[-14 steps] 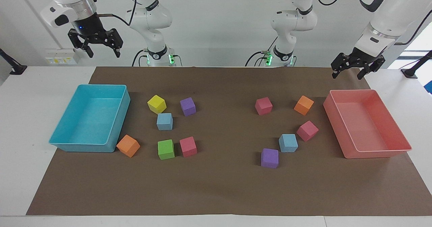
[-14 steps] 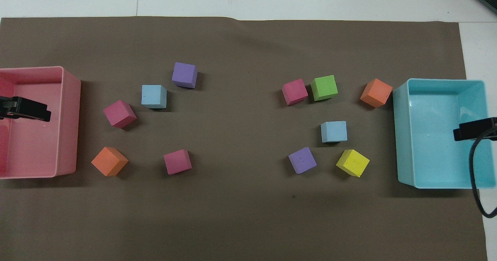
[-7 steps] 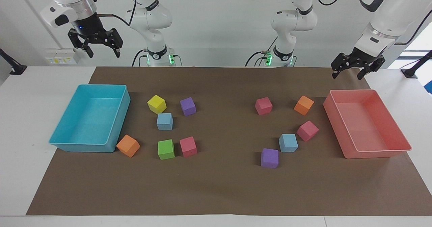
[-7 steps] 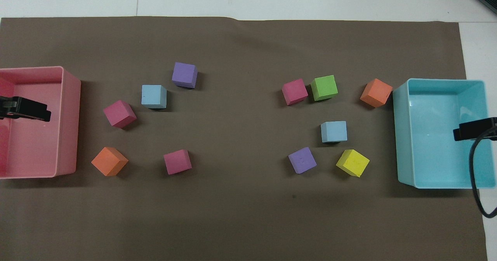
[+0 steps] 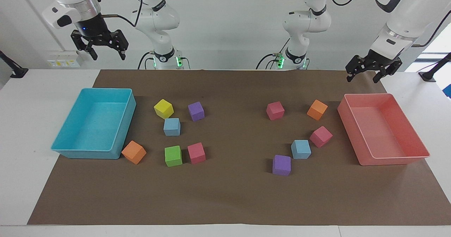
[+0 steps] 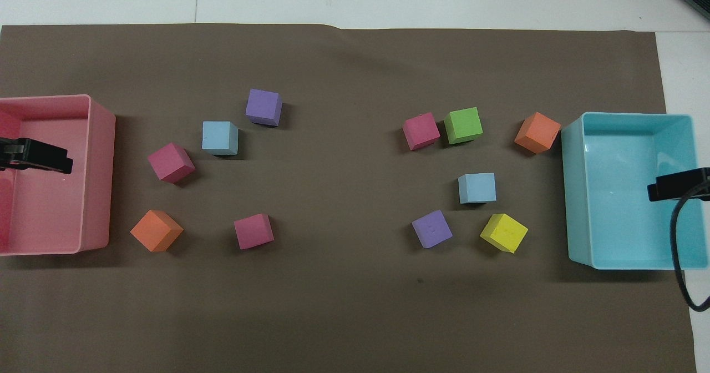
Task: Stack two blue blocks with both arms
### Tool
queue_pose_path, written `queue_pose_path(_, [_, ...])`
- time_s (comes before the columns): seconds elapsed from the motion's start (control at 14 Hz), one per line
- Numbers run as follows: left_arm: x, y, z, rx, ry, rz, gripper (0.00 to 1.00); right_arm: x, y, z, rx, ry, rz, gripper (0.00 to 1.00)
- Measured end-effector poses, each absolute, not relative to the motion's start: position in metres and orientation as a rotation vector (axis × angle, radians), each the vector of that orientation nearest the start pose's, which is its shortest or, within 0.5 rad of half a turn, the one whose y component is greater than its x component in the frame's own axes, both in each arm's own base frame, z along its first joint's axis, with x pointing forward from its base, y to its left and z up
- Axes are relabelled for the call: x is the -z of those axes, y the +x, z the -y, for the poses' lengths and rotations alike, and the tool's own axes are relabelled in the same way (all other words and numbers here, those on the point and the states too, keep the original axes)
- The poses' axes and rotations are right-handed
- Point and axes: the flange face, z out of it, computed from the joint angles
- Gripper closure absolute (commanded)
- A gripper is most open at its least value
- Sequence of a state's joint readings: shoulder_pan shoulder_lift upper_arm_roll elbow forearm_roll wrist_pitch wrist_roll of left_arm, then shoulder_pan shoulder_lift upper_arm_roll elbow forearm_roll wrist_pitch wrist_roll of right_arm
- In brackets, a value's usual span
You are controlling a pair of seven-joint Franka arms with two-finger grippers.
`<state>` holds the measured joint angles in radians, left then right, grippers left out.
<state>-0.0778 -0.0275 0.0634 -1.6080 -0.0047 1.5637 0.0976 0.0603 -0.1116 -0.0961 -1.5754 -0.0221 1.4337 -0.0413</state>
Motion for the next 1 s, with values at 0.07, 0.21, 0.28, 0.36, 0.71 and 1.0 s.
queue_pose_path(0.07, [-0.6214, 0.5447, 0.0079, -0.026, -3.144, -0.176, 0.00, -0.6694, 0.5042, 0.0239, -0.049, -3.151, 0.006, 0.00])
queue_pose_path(0.21, [-0.6214, 0.5447, 0.0079, -0.026, -3.144, -0.176, 0.00, -0.6694, 0.5042, 0.0239, -0.049, -3.151, 0.006, 0.00])
queue_pose_path(0.28, [-0.6214, 0.5447, 0.0079, -0.026, -3.144, -0.176, 0.00, -0.6694, 0.5042, 0.0239, -0.049, -3.151, 0.006, 0.00])
queue_pose_path(0.36, [-0.6214, 0.5447, 0.0079, -0.026, -3.144, -0.176, 0.00, -0.6694, 0.5042, 0.0239, -0.049, -3.151, 0.006, 0.00])
queue_pose_path(0.71, [-0.6214, 0.5447, 0.0079, -0.026, -3.144, -0.176, 0.00, -0.6694, 0.5041, 0.0257, -0.049, -3.151, 0.001, 0.00])
queue_pose_path(1.0, [-0.6214, 0.5447, 0.0079, -0.026, -3.144, -0.176, 0.00, -0.6702, 0.5065, 0.0250, -0.019, -3.152, 0.003, 0.00])
